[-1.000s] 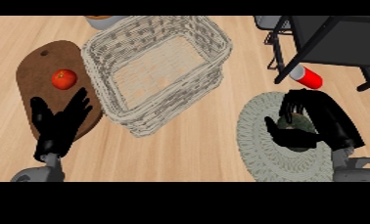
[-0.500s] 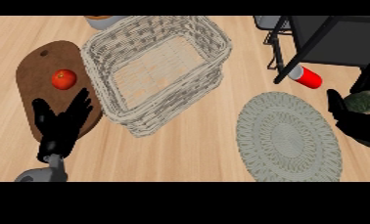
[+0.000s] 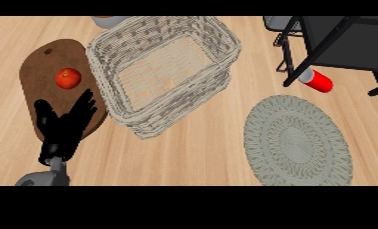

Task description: Pick the squash from the placemat and place it in the tiered shelf

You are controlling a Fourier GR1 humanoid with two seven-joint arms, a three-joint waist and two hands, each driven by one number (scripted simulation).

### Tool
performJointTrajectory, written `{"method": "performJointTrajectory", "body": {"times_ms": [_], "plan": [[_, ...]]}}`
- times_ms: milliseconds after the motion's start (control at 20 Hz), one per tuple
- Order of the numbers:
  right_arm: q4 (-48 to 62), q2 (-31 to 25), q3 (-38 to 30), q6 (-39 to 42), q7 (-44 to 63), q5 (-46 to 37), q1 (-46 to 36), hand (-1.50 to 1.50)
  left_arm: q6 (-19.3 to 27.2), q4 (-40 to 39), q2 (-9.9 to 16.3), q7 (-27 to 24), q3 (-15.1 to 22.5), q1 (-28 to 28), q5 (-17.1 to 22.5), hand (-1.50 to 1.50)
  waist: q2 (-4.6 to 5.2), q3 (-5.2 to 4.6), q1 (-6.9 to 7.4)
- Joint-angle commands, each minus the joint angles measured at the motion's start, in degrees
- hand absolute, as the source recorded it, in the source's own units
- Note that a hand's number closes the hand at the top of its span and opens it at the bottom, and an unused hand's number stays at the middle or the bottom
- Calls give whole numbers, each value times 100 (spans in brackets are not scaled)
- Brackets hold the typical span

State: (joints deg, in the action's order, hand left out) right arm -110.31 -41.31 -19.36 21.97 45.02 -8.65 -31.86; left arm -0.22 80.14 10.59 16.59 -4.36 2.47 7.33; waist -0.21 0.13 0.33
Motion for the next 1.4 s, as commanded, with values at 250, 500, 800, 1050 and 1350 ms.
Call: {"method": "performJointTrajectory", "body": {"times_ms": [250, 500, 800, 1050, 1350], "plan": [[2533, -773, 24, 0, -729, -324, -1742, 150, -227, -106, 155, 242, -82, 89, 81, 0, 49, -17, 119], [3643, -1037, 14, 237, -1488, -331, -2141, 150, -100, -539, -7, -63, -19, 305, -139, 0, 50, -18, 57], [5006, -1114, 447, 184, -2848, -988, -2216, 150, 94, 15, -181, 415, 71, 148, -87, 0, 62, -12, 106], [5854, -917, 773, -287, -3438, -1557, -2572, 150, 4, -228, -279, -83, 129, -31, -199, 0, 61, -15, 101], [6635, -611, 805, -808, -3848, -1854, -2959, 150, -137, -374, -81, -33, -54, 59, -134, 0, 57, -15, 82]]}}
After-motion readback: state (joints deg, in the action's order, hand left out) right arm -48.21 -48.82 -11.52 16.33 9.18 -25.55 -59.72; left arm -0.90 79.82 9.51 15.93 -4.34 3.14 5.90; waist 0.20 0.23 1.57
